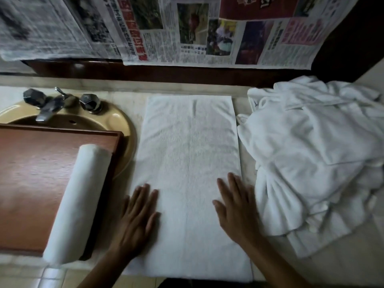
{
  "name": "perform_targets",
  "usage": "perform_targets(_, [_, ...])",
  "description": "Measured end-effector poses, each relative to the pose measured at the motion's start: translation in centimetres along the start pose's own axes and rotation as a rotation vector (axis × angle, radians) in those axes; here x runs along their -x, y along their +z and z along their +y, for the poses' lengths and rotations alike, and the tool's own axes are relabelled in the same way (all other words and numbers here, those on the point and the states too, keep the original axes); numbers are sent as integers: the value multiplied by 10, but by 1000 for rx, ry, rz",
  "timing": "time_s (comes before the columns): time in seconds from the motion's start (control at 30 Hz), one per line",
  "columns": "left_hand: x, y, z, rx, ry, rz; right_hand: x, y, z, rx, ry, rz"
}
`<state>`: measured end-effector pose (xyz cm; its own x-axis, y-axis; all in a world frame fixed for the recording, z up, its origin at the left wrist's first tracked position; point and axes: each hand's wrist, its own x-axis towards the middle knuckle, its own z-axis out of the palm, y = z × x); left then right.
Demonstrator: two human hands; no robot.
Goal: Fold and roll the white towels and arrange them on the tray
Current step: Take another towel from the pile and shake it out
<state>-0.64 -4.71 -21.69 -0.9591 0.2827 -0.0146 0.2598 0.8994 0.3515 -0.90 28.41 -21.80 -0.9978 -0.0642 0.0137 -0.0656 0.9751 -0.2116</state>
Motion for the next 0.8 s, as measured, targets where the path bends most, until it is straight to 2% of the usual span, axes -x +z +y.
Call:
perform_targets(0.13, [15,-9,-13,79,-28,44,19,-4,10,-3,49,46])
perform_targets(0.3, [15,12,31,26,27,-59,29,9,-37,-7,-19,32])
perform_targets(0.8, [63,6,16,-43,59,-90,84,16,-65,-37,31,42])
